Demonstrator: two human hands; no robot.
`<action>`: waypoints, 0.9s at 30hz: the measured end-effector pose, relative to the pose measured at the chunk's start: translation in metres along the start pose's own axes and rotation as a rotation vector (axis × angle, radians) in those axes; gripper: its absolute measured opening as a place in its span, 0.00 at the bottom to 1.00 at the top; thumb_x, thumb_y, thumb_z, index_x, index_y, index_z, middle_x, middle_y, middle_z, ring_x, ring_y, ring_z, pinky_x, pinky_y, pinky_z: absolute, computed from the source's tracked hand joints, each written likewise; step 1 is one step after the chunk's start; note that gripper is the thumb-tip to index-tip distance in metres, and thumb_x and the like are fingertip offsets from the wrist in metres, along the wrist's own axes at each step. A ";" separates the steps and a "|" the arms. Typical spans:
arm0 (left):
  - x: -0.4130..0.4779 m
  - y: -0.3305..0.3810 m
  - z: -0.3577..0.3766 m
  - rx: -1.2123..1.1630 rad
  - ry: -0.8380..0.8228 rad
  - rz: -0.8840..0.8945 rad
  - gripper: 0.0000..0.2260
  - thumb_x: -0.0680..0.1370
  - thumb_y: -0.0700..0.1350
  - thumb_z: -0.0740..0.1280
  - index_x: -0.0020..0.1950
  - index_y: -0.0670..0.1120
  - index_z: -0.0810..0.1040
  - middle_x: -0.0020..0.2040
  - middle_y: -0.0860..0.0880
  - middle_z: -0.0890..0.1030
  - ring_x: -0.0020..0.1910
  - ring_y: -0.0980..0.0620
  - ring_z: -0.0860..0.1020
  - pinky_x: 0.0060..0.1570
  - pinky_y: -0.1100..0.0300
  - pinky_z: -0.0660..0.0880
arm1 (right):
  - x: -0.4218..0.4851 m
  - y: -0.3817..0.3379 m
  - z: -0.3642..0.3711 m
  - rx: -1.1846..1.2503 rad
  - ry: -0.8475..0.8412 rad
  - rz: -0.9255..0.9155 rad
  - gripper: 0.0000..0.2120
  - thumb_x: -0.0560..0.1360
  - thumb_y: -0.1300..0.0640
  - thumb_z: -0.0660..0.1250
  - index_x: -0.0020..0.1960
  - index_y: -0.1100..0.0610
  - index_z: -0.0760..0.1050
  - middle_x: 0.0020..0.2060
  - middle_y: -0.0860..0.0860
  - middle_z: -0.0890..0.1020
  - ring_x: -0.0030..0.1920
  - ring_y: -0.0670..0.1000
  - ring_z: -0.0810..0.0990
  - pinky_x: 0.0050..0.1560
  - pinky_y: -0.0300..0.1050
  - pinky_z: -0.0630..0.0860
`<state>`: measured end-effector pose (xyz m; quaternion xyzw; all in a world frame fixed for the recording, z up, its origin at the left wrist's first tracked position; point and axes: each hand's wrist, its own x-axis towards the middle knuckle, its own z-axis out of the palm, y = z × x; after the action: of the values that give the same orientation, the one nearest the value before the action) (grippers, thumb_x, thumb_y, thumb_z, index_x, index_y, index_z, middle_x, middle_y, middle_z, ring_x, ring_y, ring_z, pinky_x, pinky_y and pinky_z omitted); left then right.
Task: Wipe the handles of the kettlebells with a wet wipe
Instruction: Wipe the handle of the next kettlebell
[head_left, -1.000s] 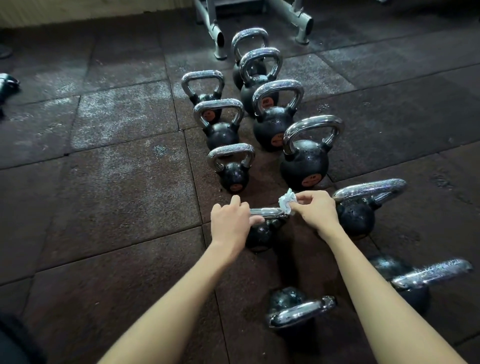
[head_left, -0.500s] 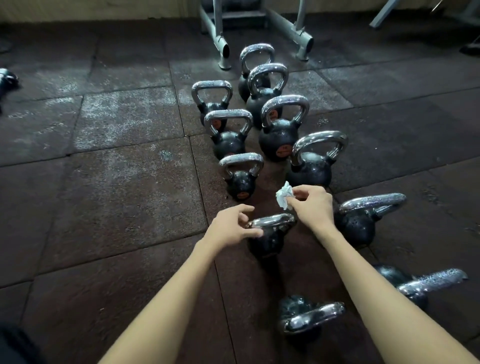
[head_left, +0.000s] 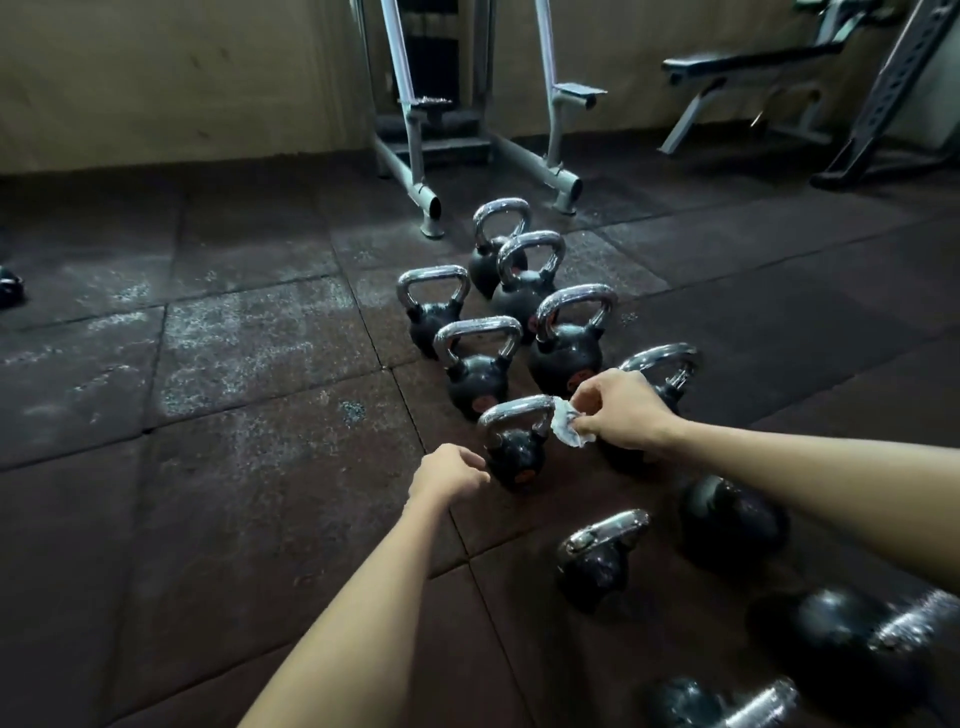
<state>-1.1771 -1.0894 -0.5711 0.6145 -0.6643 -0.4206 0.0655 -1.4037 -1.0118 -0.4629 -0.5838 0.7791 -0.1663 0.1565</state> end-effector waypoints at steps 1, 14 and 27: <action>0.004 0.001 -0.005 0.006 0.007 0.002 0.06 0.71 0.52 0.74 0.46 0.62 0.82 0.57 0.52 0.85 0.59 0.51 0.81 0.62 0.56 0.77 | 0.003 0.000 0.001 0.019 0.017 0.008 0.04 0.69 0.57 0.77 0.42 0.49 0.84 0.39 0.45 0.86 0.43 0.43 0.83 0.40 0.33 0.72; 0.072 0.016 -0.017 -0.044 0.190 0.171 0.21 0.73 0.56 0.78 0.65 0.59 0.82 0.60 0.54 0.84 0.60 0.51 0.82 0.59 0.56 0.77 | 0.111 0.006 0.077 0.058 0.144 -0.093 0.10 0.71 0.56 0.75 0.51 0.48 0.87 0.39 0.45 0.87 0.41 0.45 0.84 0.49 0.46 0.81; 0.165 0.044 -0.032 0.279 -0.249 0.329 0.12 0.68 0.61 0.80 0.48 0.61 0.87 0.39 0.65 0.85 0.41 0.67 0.81 0.45 0.63 0.78 | 0.128 0.052 0.114 0.122 0.202 -0.058 0.12 0.71 0.62 0.77 0.53 0.52 0.87 0.43 0.40 0.83 0.45 0.47 0.79 0.49 0.39 0.74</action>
<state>-1.2300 -1.2532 -0.5931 0.4445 -0.8100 -0.3809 -0.0347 -1.4329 -1.1303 -0.5942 -0.5759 0.7620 -0.2759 0.1075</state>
